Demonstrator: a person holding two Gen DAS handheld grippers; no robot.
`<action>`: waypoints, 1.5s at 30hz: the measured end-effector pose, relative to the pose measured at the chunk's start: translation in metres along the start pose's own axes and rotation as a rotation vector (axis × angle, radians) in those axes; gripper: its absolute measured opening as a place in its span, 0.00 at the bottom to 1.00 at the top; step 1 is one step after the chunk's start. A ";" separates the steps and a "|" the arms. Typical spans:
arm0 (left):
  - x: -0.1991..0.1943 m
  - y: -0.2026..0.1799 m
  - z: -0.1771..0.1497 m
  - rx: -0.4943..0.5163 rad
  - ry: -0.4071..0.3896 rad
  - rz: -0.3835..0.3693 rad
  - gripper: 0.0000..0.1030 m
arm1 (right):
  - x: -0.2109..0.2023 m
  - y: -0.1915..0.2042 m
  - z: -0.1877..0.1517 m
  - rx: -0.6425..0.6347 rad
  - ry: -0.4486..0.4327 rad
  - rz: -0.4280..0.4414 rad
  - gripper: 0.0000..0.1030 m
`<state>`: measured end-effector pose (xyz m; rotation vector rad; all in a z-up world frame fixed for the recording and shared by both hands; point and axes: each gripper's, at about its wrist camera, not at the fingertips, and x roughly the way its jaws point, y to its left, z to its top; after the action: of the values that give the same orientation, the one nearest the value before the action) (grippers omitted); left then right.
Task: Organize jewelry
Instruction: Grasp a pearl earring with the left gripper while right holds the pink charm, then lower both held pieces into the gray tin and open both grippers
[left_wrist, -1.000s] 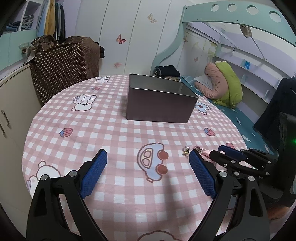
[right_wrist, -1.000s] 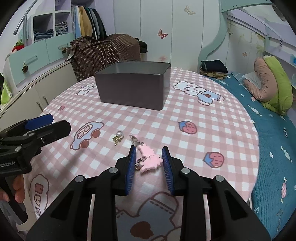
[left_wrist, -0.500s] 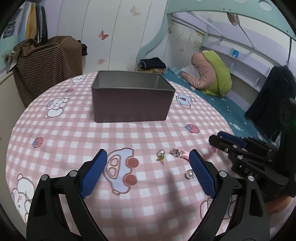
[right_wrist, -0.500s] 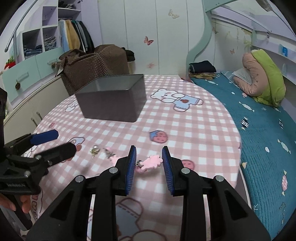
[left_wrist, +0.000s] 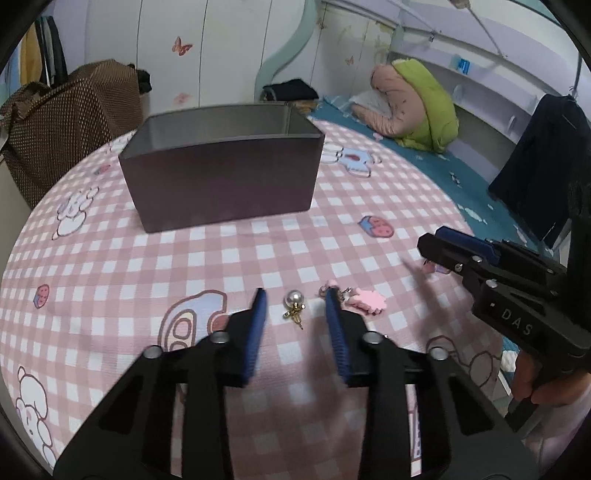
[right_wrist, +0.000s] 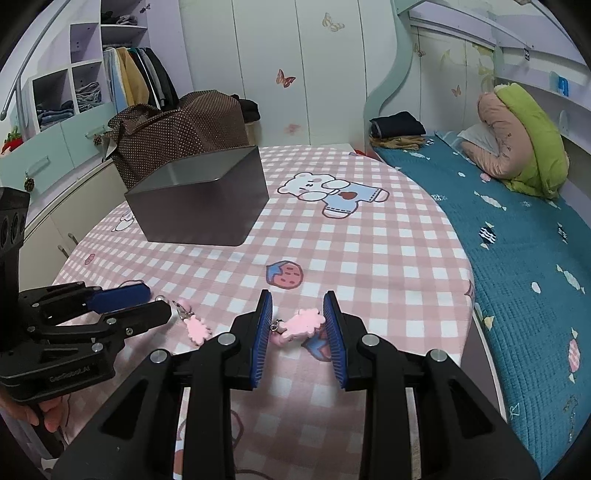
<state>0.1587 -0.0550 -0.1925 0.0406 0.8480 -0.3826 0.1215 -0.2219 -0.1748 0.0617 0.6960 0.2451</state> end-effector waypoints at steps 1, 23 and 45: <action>0.000 0.001 0.001 -0.005 -0.004 0.002 0.23 | 0.001 0.000 0.000 0.001 0.001 0.003 0.27; -0.022 0.009 0.002 -0.017 -0.061 0.007 0.11 | -0.008 0.006 0.006 -0.013 -0.028 0.007 0.27; -0.050 0.035 0.040 -0.042 -0.200 0.060 0.11 | -0.008 0.050 0.068 -0.104 -0.171 0.083 0.27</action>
<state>0.1699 -0.0138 -0.1332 -0.0111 0.6558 -0.3065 0.1492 -0.1737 -0.1114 0.0123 0.5105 0.3511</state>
